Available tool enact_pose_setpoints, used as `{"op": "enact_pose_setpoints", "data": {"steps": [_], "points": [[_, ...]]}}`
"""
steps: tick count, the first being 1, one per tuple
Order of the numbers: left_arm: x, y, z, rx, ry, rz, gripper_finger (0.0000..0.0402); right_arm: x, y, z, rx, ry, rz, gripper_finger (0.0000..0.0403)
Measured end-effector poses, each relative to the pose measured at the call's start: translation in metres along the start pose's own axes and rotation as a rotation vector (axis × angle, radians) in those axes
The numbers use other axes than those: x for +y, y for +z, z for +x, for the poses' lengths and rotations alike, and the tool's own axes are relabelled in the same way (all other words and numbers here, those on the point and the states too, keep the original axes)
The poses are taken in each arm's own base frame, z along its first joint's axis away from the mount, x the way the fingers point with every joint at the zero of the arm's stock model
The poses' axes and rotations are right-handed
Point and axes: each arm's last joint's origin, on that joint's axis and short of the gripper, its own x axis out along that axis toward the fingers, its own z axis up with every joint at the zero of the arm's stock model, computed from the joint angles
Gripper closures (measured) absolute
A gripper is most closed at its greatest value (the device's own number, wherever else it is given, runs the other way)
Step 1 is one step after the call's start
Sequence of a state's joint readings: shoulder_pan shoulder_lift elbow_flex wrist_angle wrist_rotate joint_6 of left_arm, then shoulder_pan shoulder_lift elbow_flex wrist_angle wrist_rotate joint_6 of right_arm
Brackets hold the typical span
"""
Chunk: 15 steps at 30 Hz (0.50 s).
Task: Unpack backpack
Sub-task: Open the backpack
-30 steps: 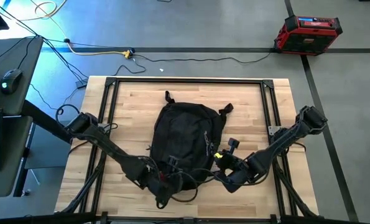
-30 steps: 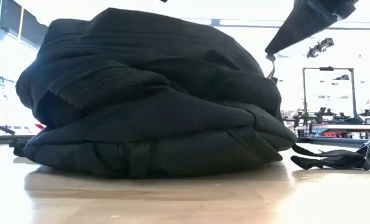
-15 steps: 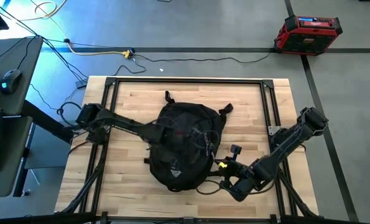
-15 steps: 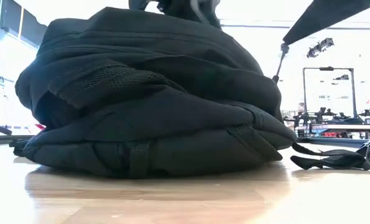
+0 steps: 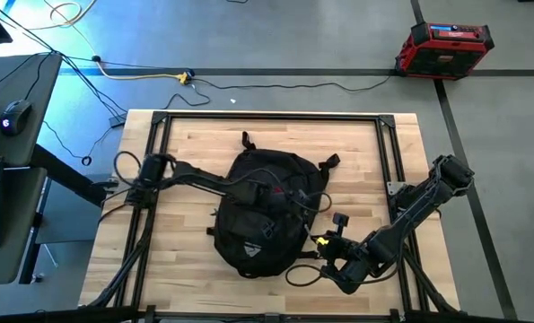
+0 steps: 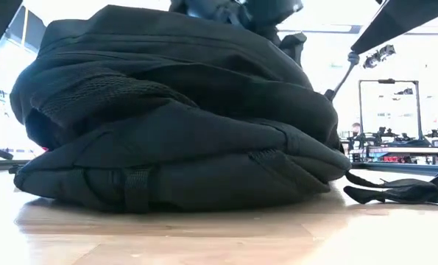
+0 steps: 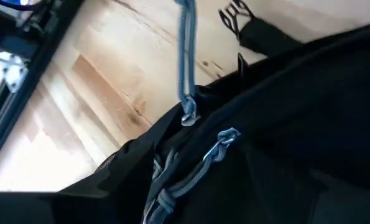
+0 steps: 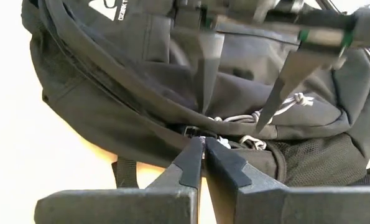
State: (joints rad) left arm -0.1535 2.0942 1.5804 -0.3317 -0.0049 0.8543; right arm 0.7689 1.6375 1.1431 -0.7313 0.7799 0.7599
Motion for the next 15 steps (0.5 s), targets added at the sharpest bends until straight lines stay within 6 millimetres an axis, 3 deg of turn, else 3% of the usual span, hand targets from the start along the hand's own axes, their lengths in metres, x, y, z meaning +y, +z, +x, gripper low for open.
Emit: {"op": "enact_pose_setpoints", "data": {"steps": [6, 9, 12, 15], "points": [[0.001, -0.001, 0.028, 0.076, -0.053, 0.021, 0.0164, 0.000, 0.000, 0.000, 0.002, 0.000, 0.000, 0.0403], [0.002, -0.001, 0.039, 0.098, -0.051, 0.037, 0.0187, 0.000, 0.000, 0.000, 0.003, 0.000, -0.001, 0.0403], [0.002, -0.001, 0.046, 0.141, -0.027, 0.093, 0.0245, 0.000, 0.000, 0.001, 0.003, 0.000, 0.000, 0.0403], [0.005, -0.004, 0.047, 0.230, 0.034, 0.135, 0.0332, 0.002, 0.002, 0.000, -0.019, 0.016, 0.025, 0.0403]]}}
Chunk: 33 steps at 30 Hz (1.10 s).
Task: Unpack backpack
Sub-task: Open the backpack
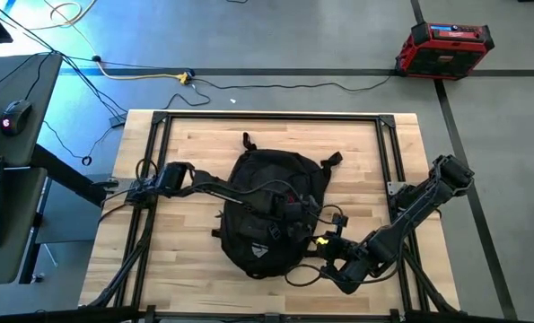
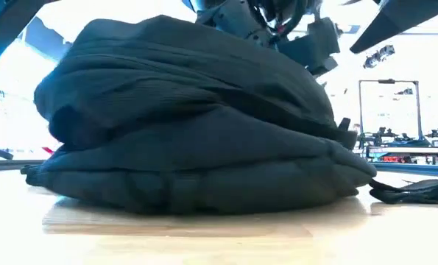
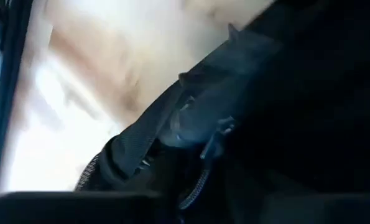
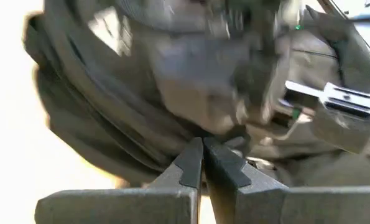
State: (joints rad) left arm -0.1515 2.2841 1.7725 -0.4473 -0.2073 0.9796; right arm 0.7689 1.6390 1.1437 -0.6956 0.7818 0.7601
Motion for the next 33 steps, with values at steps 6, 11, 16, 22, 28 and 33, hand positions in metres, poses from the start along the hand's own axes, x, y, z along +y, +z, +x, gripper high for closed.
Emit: {"op": "enact_pose_setpoints", "data": {"steps": [6, 11, 16, 22, 28, 33], "points": [[0.016, -0.028, -0.003, 0.214, 0.104, -0.100, 0.0394, 0.006, -0.004, 0.004, -0.004, 0.055, 0.012, 0.0403], [0.017, -0.045, -0.003, 0.299, 0.063, -0.202, 0.0400, 0.003, -0.014, 0.008, -0.006, 0.015, 0.017, 0.0403], [0.001, -0.028, -0.009, 0.303, 0.027, -0.192, 0.0401, -0.011, -0.029, 0.025, 0.010, -0.089, -0.013, 0.0402], [-0.017, 0.001, -0.017, 0.289, 0.052, -0.131, 0.0401, -0.032, -0.050, 0.052, 0.051, -0.164, -0.014, 0.0363], [-0.031, 0.021, -0.024, 0.299, 0.093, -0.109, 0.0401, -0.031, -0.054, 0.072, -0.091, -0.067, -0.059, 0.0275], [-0.040, 0.033, -0.028, 0.305, 0.120, -0.096, 0.0401, -0.037, -0.050, 0.080, -0.102, -0.066, -0.102, 0.0228]]}}
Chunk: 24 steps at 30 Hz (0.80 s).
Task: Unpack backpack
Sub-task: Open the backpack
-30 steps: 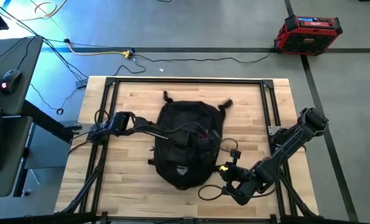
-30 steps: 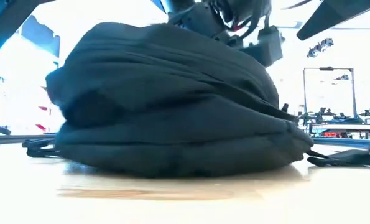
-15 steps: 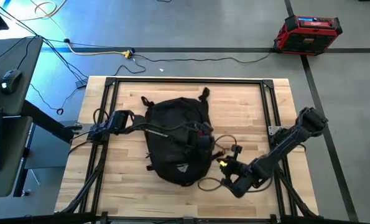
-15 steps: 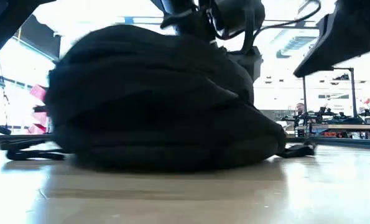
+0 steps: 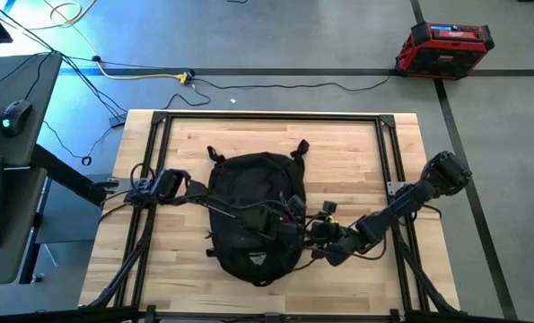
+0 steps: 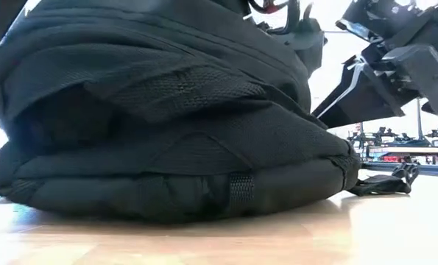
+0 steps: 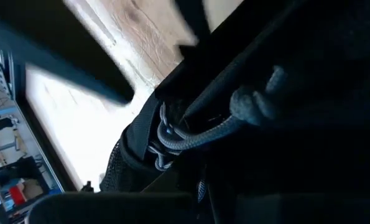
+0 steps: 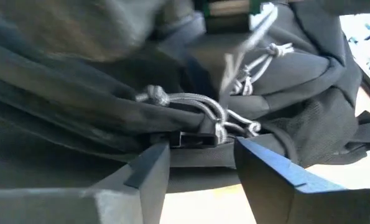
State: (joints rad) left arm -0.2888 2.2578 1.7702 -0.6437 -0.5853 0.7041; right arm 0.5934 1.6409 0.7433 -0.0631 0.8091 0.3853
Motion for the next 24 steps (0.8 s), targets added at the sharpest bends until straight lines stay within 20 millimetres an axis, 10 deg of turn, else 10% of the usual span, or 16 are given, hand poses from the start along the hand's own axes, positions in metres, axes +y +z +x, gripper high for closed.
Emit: {"op": "enact_pose_setpoints", "data": {"steps": [24], "points": [[-0.007, 0.003, -0.006, 0.019, 0.009, -0.015, 0.0401, -0.034, 0.009, 0.018, 0.007, 0.127, 0.081, 0.0263]]}}
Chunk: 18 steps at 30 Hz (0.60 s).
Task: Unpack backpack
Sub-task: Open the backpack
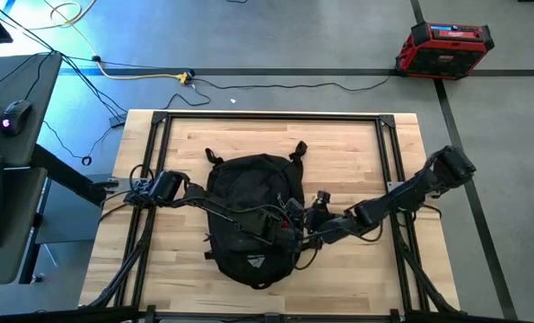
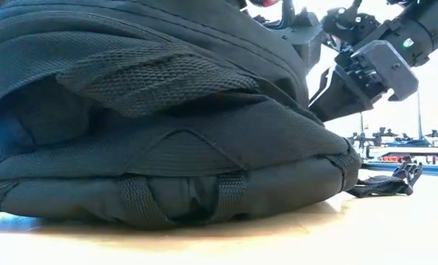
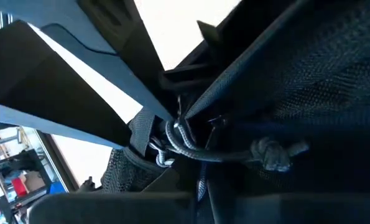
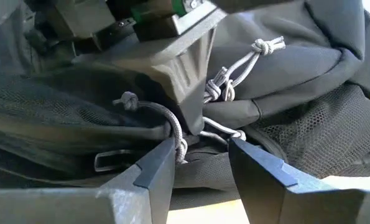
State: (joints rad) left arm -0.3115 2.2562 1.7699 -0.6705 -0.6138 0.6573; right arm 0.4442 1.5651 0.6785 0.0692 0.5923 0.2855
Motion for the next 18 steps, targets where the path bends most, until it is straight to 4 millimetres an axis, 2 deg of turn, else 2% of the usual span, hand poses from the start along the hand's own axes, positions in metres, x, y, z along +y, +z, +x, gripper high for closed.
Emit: {"op": "enact_pose_setpoints", "data": {"steps": [11, 18], "points": [[-0.001, 0.002, -0.001, -0.006, 0.006, 0.004, 0.0401, -0.003, 0.004, 0.005, -0.015, 0.040, 0.012, 0.0263], [-0.004, 0.002, -0.001, -0.008, -0.013, 0.013, 0.0401, 0.008, -0.006, 0.022, 0.003, 0.074, -0.047, 0.0263]]}}
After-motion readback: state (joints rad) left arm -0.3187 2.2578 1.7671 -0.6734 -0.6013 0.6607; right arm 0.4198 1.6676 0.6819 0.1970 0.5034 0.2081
